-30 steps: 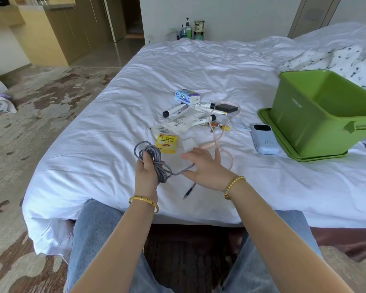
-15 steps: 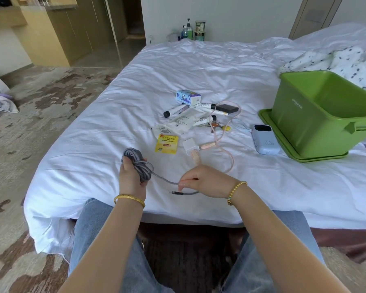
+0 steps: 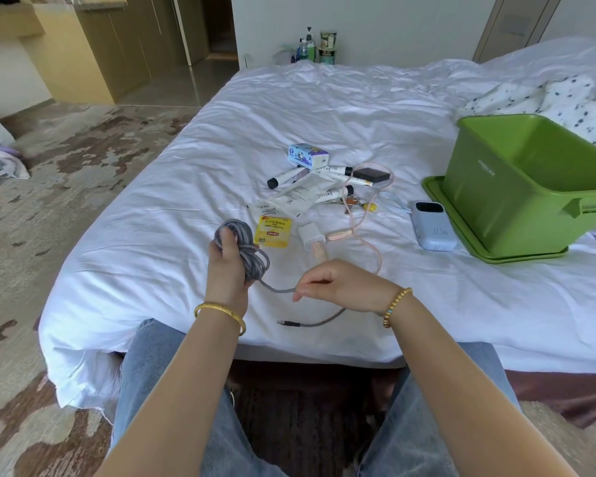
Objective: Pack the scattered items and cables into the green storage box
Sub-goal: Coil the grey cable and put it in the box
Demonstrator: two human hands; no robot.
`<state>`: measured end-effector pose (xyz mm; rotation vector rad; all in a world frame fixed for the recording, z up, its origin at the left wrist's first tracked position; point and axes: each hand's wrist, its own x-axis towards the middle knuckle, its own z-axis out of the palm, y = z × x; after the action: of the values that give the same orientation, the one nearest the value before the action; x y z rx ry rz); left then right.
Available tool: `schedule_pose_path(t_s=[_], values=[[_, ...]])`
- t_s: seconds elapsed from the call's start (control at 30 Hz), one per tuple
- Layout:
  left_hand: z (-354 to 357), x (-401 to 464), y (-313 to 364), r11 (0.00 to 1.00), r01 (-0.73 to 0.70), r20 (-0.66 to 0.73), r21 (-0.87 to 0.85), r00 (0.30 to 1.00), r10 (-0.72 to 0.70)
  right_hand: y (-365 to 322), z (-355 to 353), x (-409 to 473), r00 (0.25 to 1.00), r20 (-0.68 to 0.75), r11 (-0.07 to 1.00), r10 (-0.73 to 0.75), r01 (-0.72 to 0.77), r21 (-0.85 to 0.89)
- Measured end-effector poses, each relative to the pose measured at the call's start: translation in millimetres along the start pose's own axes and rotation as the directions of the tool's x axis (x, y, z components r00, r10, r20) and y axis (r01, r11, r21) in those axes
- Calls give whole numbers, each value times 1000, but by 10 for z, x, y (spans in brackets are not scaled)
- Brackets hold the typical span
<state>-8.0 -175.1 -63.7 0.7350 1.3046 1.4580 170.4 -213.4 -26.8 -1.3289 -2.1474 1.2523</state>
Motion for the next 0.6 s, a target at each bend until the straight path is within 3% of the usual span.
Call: schedule_pose_path(t_s=[0.1,0.2,0.27,0.37,0.47,0.6], values=[[-28,-20,-65,930,-161,47,329,987,154,-16,-62,13,990,-137,993,-5,21,120],[-10,-134,-148,824,-307,310,477,936,169,8,-83,55,969,-248,994,10,18,110],[12,-235,-180,777,-391,463,492,874,147,30,-63,76,955,-296,992,9,29,122],[71,-344,-179,794,-398,619,460,785,35,64,-39,96,928,-372,979,1,75,190],[103,-366,-161,761,-382,697,524,706,-126,84,-52,84,909,-416,963,-16,126,237],[99,-382,-152,698,-472,777,539,598,-195,80,-50,79,907,-418,959,-47,158,237]])
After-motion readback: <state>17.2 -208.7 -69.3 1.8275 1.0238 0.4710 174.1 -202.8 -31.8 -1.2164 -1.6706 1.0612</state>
